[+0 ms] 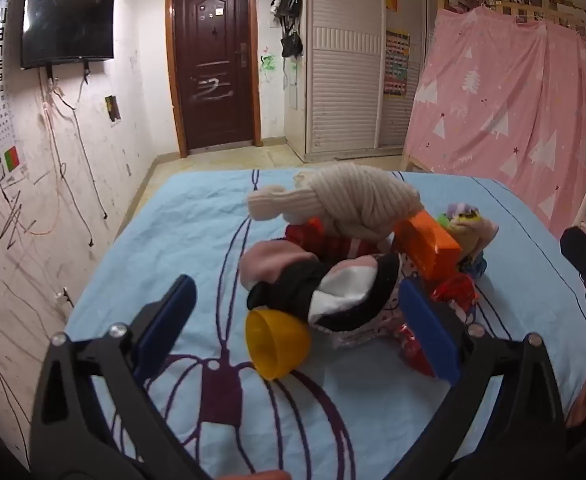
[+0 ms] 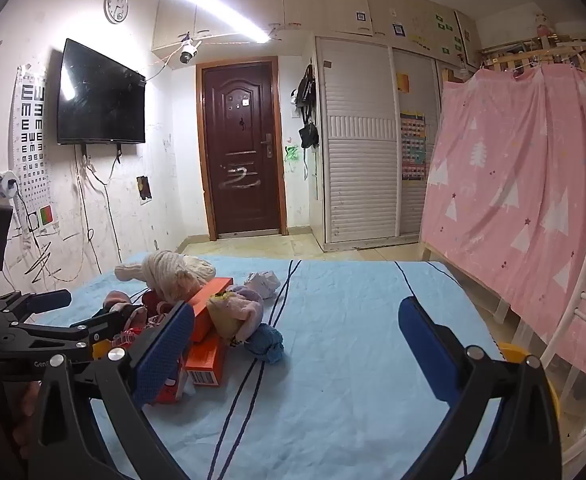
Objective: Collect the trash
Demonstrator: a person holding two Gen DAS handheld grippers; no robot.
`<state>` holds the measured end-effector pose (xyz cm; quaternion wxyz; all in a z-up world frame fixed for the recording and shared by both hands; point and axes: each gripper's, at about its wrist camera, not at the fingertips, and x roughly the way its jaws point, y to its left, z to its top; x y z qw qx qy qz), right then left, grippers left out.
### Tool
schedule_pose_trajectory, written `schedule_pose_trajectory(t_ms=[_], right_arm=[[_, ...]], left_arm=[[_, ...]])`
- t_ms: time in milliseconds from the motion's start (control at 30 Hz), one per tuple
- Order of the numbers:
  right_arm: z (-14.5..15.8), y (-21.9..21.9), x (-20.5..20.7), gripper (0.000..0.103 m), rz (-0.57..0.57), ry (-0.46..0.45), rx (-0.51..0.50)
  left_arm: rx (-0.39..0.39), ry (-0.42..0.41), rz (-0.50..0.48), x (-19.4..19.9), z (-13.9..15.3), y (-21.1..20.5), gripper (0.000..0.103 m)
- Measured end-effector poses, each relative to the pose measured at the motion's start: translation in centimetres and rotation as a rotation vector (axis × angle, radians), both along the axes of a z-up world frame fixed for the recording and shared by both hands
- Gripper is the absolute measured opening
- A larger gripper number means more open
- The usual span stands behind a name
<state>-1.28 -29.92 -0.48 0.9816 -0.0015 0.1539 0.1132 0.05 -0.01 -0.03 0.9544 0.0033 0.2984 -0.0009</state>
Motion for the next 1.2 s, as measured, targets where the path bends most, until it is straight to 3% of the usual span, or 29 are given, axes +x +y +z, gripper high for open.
schedule_pose_trajectory(t_ms=[1200], right_arm=[[-0.5, 0.7, 0.0, 0.095, -0.001, -0.002, -0.006]], left_arm=[[-0.038, 0.01, -0.009, 0.4, -1.2, 0.4, 0.097]])
